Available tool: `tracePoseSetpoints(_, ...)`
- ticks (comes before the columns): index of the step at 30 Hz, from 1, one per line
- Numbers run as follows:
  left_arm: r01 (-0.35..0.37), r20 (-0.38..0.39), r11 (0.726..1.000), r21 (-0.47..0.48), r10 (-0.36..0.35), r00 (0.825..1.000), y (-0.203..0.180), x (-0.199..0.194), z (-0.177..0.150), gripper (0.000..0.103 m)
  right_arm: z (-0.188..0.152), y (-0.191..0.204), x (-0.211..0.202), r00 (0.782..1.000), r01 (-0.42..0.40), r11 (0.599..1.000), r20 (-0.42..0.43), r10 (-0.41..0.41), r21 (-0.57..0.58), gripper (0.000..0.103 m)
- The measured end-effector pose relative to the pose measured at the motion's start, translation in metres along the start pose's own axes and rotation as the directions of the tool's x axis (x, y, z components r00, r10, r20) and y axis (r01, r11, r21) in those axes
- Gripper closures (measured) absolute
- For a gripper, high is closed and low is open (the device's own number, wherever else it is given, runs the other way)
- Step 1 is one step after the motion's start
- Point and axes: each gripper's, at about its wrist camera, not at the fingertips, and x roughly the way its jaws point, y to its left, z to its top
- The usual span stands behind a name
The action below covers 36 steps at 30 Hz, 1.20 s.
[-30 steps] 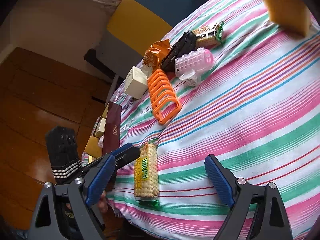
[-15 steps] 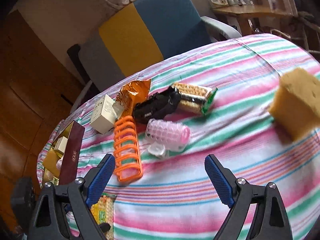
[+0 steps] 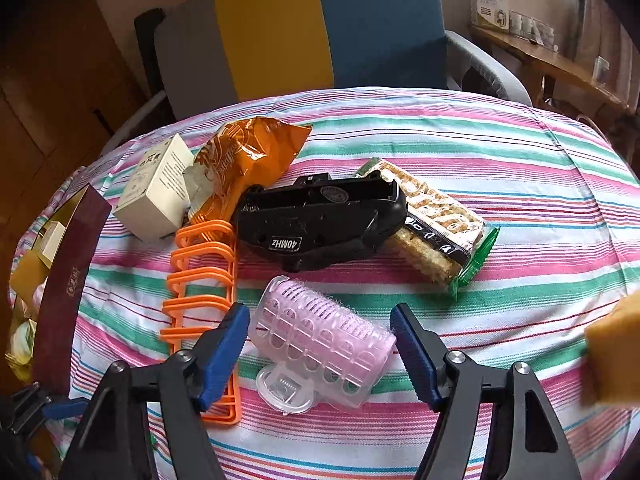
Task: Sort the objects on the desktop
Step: 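Grasp the pink hair roller with the right gripper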
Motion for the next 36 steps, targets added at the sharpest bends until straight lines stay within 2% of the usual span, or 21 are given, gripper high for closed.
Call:
tracePoseSetpoints(3, -0.01, 0.01, 1.0, 0.018, 0.01, 1.0, -0.005, 0.0, -0.003, 0.026, -0.014, 0.001, -0.009, 1.0, 0.003, 1.0, -0.001, -0.003, -0.003, 0.03)
tracePoseSetpoints(11, 0.033, 0.022, 0.999, 0.025, -0.034, 0.999, -0.009, -0.009, -0.019, 0.031, -0.073, 0.003, -0.049, 0.999, -0.045, 0.999, -0.015, 0.046, 0.029, 0.03)
tracePoseSetpoints(19, 0.075, 0.03, 0.997, 0.01, -0.075, 0.997, -0.012, -0.022, -0.042, 0.032, -0.126, 0.031, -0.083, 0.995, -0.095, 0.995, -0.039, 0.093, -0.044, 0.029)
tracePoseSetpoints(25, 0.081, 0.072, 0.996, -0.04, -0.078, 0.994, -0.003, -0.036, -0.045, 0.03, -0.14, 0.023, -0.107, 0.994, -0.1, 0.992, 0.044, 0.097, 0.078, 0.017)
tracePoseSetpoints(27, 0.095, 0.085, 0.994, -0.056, -0.09, 0.992, 0.001, -0.04, -0.041, 0.027, -0.143, 0.025, -0.113, 0.994, -0.087, 0.993, 0.068, 0.081, 0.084, 0.016)
tracePoseSetpoints(31, 0.06, 0.099, 0.998, -0.03, -0.056, 0.994, -0.002, -0.04, -0.032, 0.026, -0.148, 0.034, -0.114, 0.998, -0.036, 0.998, 0.062, 0.032, 0.055, 0.016)
tracePoseSetpoints(36, 0.026, 0.085, 0.999, 0.022, -0.027, 0.996, -0.012, -0.029, -0.021, 0.025, -0.152, 0.034, -0.104, 0.999, -0.019, 0.991, 0.037, 0.014, 0.134, 0.016)
